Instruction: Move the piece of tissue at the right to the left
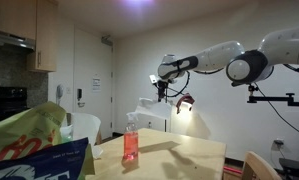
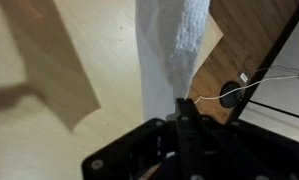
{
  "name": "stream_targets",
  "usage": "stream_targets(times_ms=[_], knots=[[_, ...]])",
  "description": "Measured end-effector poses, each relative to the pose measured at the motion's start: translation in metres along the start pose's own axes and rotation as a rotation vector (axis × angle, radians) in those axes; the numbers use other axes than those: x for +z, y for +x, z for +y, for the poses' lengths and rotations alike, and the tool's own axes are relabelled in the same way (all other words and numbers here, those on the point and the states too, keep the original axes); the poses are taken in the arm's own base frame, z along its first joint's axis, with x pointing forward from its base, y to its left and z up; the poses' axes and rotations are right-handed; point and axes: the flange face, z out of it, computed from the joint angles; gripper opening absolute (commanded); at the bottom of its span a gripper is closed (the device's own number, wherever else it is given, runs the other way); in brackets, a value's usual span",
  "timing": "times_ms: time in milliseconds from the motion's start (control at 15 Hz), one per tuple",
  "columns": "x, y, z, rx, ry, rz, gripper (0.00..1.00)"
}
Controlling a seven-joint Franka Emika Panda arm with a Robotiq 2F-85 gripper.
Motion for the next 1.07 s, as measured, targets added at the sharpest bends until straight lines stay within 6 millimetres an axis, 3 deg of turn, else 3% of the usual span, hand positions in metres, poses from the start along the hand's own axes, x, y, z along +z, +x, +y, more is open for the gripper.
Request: stream_targets(times_ms=[133, 333, 667, 867, 1067], knots=[[0.014, -0.013, 0.014, -0.033, -0.034, -0.014, 0.0], [0.037, -0.047, 0.047, -0.122, -0.096, -0.067, 0.0], [0.051, -0.101, 0.091, -0.29, -0.162, -0.177, 0.0], [0.056, -0.116, 0.106, -0.383, -0.19, -0.231, 0.0], [0.06, -0.118, 0.113, -0.445, -0.216, -0.234, 0.0]])
